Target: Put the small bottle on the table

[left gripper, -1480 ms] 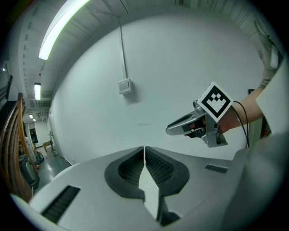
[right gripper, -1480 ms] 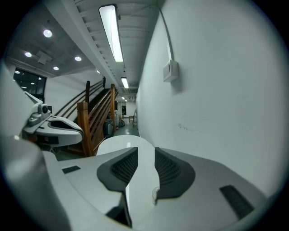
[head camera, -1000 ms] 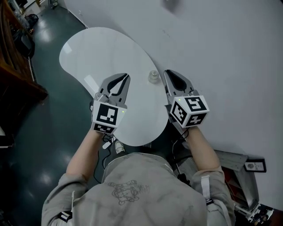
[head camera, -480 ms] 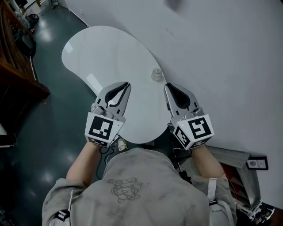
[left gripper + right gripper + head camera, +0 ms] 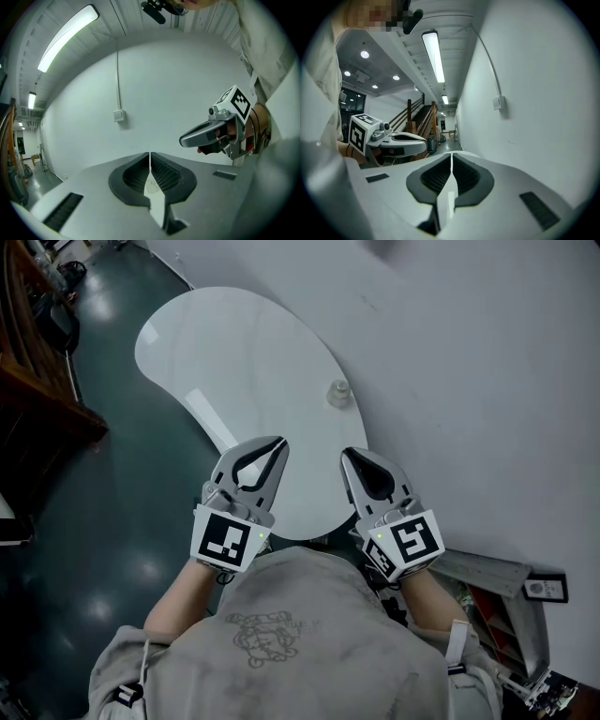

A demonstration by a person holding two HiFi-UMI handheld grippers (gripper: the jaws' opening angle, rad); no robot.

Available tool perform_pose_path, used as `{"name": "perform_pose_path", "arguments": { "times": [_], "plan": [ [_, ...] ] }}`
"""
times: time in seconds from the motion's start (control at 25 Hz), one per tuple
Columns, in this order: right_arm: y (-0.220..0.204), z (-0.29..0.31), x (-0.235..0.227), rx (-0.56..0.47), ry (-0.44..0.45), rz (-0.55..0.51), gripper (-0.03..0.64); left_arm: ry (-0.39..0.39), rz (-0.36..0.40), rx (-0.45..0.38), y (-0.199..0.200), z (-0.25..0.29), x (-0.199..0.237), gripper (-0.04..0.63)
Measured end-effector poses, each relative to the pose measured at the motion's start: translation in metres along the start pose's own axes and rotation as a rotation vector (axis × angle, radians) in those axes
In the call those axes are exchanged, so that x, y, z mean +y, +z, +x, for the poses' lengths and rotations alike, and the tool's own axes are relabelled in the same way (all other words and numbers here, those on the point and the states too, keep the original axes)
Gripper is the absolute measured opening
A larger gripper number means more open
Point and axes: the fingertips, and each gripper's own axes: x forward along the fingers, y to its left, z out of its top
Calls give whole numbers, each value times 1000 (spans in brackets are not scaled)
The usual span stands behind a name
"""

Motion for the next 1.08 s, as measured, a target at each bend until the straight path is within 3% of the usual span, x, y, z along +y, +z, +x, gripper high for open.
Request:
{"name": "perform_pose_path", "arguments": {
  "times": [0.16,1.08],
  "plan": [
    [-10,1,7,24,11,-16,32,-12,-67,33,-16,-2,-6,23],
    [-16,1,3,55,-14,-17,32,-4,-36,23,-20,4,1,23]
  ]
}}
